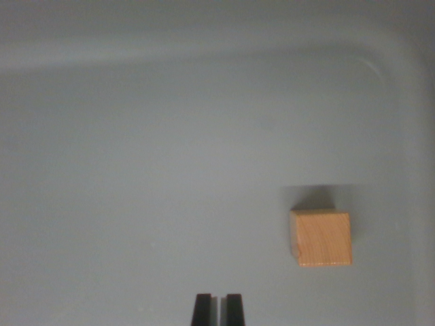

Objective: Push wooden cube

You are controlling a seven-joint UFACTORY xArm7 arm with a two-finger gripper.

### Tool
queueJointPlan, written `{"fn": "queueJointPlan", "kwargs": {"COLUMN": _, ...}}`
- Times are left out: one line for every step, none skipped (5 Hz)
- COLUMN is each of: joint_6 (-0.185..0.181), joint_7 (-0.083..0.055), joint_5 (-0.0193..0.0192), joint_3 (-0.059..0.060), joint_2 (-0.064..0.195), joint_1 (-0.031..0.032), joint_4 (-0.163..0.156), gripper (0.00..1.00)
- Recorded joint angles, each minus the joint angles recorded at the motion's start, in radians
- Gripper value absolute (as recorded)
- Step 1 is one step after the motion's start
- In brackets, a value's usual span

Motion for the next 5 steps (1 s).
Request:
{"fn": "queueJointPlan", "kwargs": {"joint_6": 0.0, "joint_7": 0.0, "joint_5": 0.0, "joint_3": 0.0, "joint_2": 0.0, "joint_1": 0.0, "joint_4": 0.0, "gripper": 0.0}}
{"fn": "queueJointPlan", "kwargs": {"joint_6": -0.046, "joint_7": -0.01, "joint_5": -0.0011, "joint_3": -0.006, "joint_2": 0.007, "joint_1": -0.0057, "joint_4": -0.042, "gripper": 0.0}}
{"fn": "queueJointPlan", "kwargs": {"joint_6": -0.046, "joint_7": -0.01, "joint_5": -0.0011, "joint_3": -0.006, "joint_2": 0.007, "joint_1": -0.0057, "joint_4": -0.042, "gripper": 0.0}}
{"fn": "queueJointPlan", "kwargs": {"joint_6": -0.092, "joint_7": -0.02, "joint_5": -0.0023, "joint_3": -0.013, "joint_2": 0.015, "joint_1": -0.0115, "joint_4": -0.084, "gripper": 0.0}}
{"fn": "queueJointPlan", "kwargs": {"joint_6": -0.092, "joint_7": -0.02, "joint_5": -0.0023, "joint_3": -0.013, "joint_2": 0.015, "joint_1": -0.0115, "joint_4": -0.084, "gripper": 0.0}}
